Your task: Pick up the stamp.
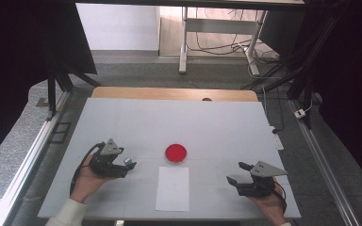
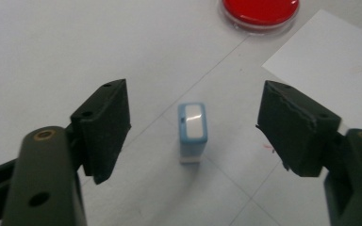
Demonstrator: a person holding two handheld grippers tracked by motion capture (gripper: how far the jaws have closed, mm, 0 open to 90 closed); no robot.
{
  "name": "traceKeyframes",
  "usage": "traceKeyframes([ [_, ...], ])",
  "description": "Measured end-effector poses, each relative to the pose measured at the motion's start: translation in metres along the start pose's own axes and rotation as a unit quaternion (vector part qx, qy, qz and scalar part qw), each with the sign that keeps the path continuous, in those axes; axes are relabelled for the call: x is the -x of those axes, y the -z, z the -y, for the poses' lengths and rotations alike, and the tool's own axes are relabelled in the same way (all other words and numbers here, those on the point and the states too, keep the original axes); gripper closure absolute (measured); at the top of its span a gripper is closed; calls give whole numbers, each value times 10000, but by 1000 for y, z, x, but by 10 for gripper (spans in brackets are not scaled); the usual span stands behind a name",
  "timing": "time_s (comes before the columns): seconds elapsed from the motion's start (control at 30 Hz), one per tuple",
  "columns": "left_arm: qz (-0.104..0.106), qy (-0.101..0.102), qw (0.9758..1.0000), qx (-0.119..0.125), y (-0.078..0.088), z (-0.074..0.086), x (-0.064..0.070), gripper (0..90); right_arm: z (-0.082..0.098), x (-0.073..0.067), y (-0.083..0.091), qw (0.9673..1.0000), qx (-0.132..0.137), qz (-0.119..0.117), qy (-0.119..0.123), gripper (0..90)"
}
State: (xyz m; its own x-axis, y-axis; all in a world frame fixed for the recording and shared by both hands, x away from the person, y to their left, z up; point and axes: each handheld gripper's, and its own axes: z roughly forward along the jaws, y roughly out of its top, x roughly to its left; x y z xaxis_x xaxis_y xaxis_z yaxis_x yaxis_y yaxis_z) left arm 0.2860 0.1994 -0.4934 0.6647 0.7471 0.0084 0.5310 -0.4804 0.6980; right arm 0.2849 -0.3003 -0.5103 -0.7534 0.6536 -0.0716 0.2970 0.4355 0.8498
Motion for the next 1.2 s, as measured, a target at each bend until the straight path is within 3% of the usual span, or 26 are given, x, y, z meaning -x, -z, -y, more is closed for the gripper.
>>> traceKeyframes([
  [0.3,30,-113,9999,-127,-6,2,-1,415,1,0,-2,10000,-18,-44,-7,254],
  [0.57,142,-94,9998,-128,-8,5,-1,528,1,1,-1,10000,-21,-30,-7,258],
  [1.2,116,-153,9995,-236,-11,6,0,751,2,1,-2,10000,-61,-13,-3,262],
])
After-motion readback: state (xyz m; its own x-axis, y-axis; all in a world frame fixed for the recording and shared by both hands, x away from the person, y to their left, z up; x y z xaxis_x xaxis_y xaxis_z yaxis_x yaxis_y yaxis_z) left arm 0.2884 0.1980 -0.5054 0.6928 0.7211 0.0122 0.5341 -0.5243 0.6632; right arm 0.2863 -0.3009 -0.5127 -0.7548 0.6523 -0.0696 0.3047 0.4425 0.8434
